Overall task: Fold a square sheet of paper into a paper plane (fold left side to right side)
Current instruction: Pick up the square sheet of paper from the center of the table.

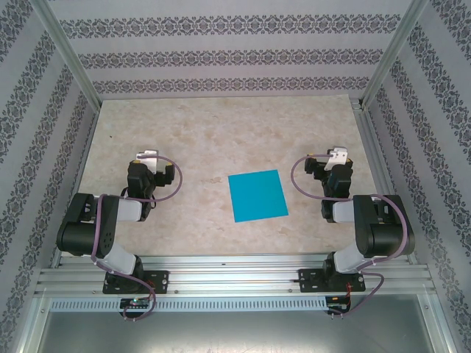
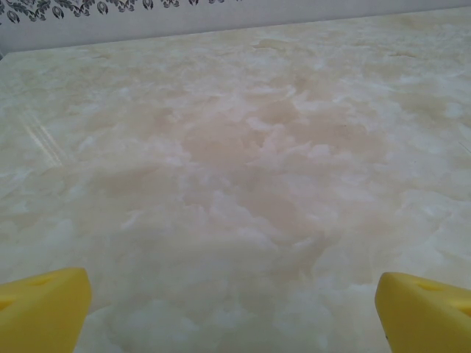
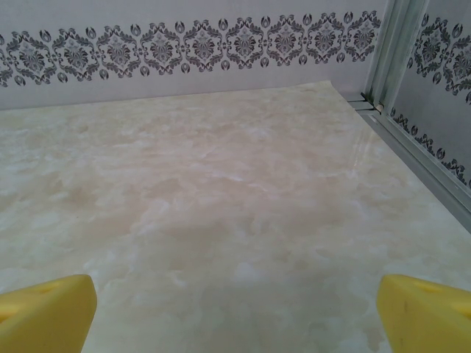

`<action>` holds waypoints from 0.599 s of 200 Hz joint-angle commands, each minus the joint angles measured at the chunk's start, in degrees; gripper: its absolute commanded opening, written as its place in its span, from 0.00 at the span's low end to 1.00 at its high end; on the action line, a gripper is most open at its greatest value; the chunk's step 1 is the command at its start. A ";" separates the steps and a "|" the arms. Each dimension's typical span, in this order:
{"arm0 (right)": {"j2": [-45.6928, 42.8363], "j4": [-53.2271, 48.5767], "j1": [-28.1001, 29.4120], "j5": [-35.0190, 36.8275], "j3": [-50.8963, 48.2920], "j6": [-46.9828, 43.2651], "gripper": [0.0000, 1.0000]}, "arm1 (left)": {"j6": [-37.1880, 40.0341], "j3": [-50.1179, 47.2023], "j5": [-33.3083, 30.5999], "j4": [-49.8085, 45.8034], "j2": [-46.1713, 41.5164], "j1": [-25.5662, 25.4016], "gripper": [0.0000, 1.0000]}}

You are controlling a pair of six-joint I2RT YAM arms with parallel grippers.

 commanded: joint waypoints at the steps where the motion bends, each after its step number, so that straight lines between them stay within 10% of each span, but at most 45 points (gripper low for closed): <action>1: 0.09 1.88 0.09 0.54 -0.49 -0.06 0.98 | 0.73 0.93 1.10 1.56 -0.21 0.69 1.00; 48: -6.33 -5.01 0.33 3.14 1.83 0.25 0.98 | -6.71 11.15 -6.63 -27.46 -15.03 0.69 1.00; 120: -20.26 -60.58 9.49 -0.92 18.93 18.21 0.98 | -29.45 22.31 26.76 -54.50 -19.73 -12.08 0.97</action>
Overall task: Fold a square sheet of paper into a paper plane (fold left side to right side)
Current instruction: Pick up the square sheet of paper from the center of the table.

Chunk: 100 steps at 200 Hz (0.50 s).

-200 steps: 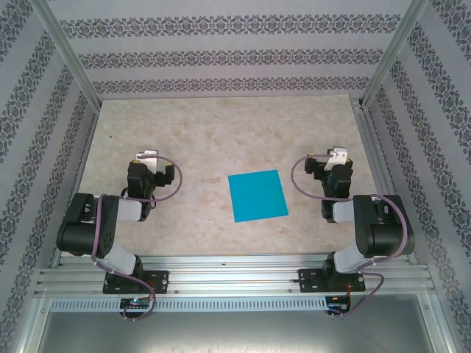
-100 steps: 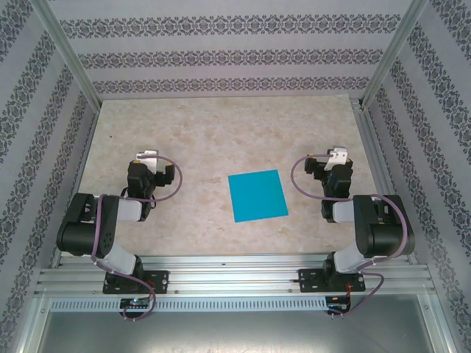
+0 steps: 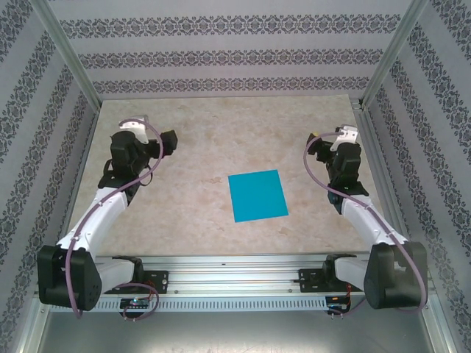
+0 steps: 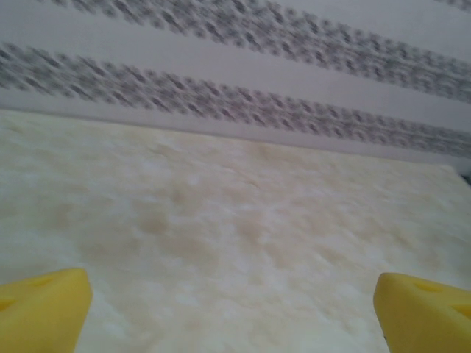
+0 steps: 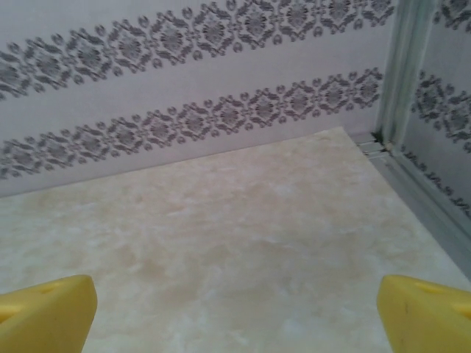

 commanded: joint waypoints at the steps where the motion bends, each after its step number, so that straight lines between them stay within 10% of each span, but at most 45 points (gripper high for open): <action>1: 1.68 -21.26 4.60 -3.18 2.26 9.24 0.98 | -10.04 -0.86 14.70 -12.37 2.30 -7.89 0.96; 38: 12.64 -28.89 13.24 -3.11 8.70 13.38 0.89 | -16.07 1.01 19.79 -8.88 10.58 -22.70 0.92; 100: 32.24 -36.70 19.18 -1.90 21.79 15.23 0.86 | -24.48 5.40 20.59 0.97 28.55 -31.10 0.88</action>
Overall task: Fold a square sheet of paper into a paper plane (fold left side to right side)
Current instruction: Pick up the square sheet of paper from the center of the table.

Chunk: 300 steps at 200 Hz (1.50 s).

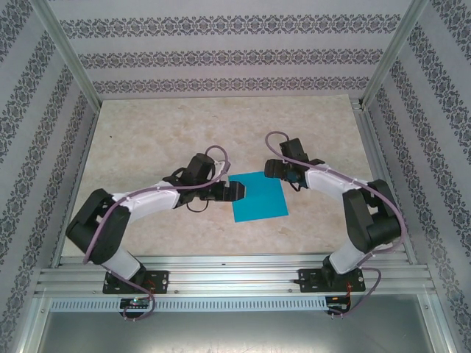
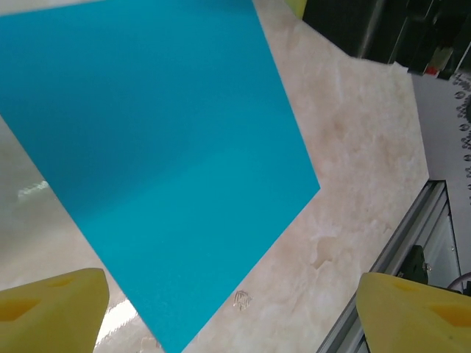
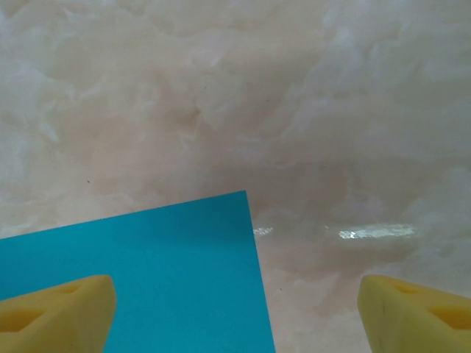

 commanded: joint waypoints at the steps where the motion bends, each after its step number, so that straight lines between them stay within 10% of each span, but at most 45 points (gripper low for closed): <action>1: 4.15 -5.08 1.76 1.07 4.65 1.68 0.86 | -5.16 2.65 2.09 6.21 4.14 -2.46 0.88; 300: 4.81 -5.50 7.38 -14.36 2.20 2.67 0.71 | -4.28 4.45 -2.50 3.99 12.76 -5.90 0.87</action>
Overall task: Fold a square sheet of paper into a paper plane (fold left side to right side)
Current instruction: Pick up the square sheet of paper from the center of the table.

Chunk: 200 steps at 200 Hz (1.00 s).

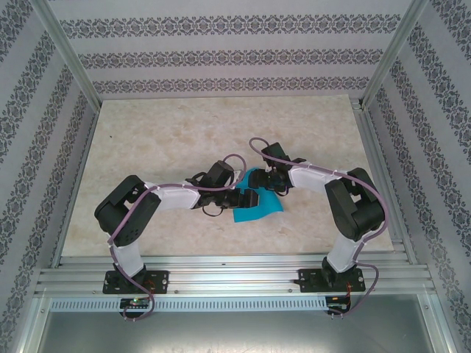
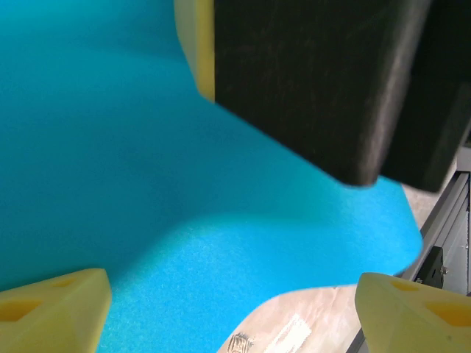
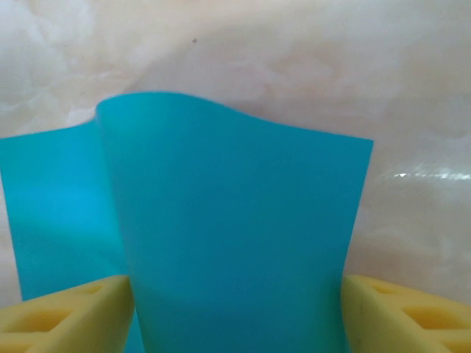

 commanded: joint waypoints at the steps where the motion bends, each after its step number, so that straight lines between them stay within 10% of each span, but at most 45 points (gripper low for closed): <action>1: -1.63 -1.58 0.75 -3.32 -0.79 -1.58 0.71 | 0.50 0.16 -1.76 0.06 1.11 -0.77 0.87; 84: -5.21 1.33 -1.55 -9.15 -3.83 -0.57 0.37 | 4.41 -0.82 -3.98 -3.76 -9.53 0.30 0.90; 144: -14.76 14.09 -7.64 -19.72 -13.72 5.43 0.32 | 5.40 -6.67 -3.70 -8.92 -27.79 9.91 0.94; 200: -27.47 29.53 -13.32 -32.74 -20.33 12.69 0.32 | -0.35 -13.61 9.69 -0.12 -39.58 21.70 0.97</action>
